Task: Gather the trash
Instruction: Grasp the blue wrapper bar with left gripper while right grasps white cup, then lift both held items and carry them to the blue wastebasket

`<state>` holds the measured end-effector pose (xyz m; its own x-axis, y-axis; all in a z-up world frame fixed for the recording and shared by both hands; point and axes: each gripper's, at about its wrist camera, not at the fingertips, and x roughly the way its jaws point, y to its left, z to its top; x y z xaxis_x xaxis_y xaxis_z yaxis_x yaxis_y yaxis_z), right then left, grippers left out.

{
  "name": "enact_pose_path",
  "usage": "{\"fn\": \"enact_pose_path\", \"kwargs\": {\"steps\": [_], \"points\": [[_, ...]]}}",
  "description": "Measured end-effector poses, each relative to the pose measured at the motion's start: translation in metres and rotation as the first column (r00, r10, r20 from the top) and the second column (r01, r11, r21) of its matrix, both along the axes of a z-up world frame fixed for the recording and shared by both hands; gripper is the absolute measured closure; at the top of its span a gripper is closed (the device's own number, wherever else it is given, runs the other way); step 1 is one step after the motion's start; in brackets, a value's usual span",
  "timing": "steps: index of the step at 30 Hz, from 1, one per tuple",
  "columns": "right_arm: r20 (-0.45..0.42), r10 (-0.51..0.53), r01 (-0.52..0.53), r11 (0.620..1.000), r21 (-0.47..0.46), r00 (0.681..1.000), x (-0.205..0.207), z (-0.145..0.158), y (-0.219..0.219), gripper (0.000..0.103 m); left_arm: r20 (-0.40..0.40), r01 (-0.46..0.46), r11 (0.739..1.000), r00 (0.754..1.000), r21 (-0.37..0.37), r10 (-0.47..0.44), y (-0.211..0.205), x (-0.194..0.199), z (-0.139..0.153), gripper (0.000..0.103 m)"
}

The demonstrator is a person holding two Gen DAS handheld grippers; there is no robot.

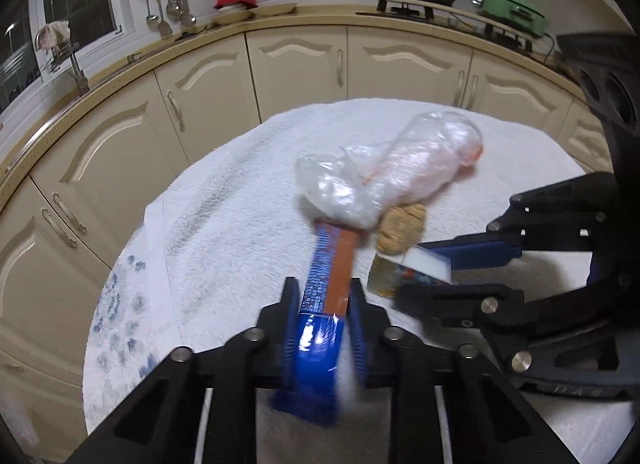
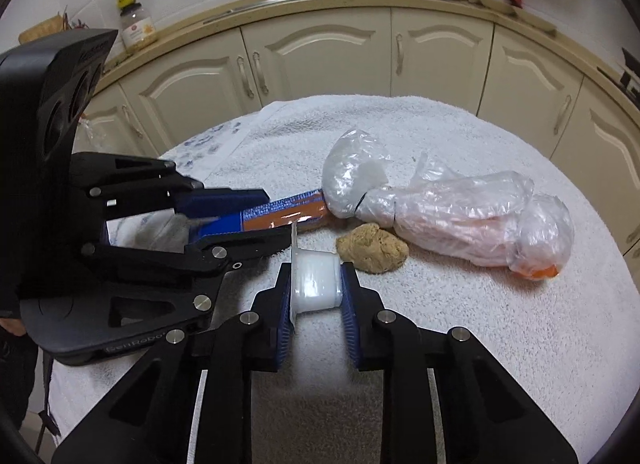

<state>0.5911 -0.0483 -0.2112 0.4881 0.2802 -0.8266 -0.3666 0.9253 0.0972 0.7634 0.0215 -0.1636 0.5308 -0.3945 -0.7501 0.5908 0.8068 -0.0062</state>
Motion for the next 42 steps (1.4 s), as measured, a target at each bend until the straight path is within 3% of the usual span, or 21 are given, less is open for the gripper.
{"fn": "enact_pose_path", "kwargs": {"steps": [13, 20, 29, 42], "points": [[0.014, -0.152, 0.150, 0.985, 0.087, 0.988, -0.057, 0.025, -0.069, 0.081, -0.082, -0.102, 0.989, 0.992, -0.109, 0.094, -0.002, -0.033, 0.006, 0.088], [0.061, -0.240, 0.230, 0.965, 0.128, 0.969, -0.094, 0.052, -0.113, 0.081, -0.014, -0.134, 0.972, 0.991, -0.195, 0.134, -0.006, -0.084, 0.048, 0.087], [0.146, -0.338, 0.311, 0.934, 0.177, 0.930, -0.140, 0.094, -0.168, 0.081, 0.081, -0.124, 0.959, 0.986, -0.253, 0.148, -0.031, -0.146, 0.086, 0.087], [0.266, -0.502, 0.458, 0.863, 0.213, 0.823, -0.211, 0.148, -0.260, 0.081, 0.188, 0.006, 0.950, 0.981, -0.312, 0.055, -0.076, -0.208, 0.123, 0.087]]}}
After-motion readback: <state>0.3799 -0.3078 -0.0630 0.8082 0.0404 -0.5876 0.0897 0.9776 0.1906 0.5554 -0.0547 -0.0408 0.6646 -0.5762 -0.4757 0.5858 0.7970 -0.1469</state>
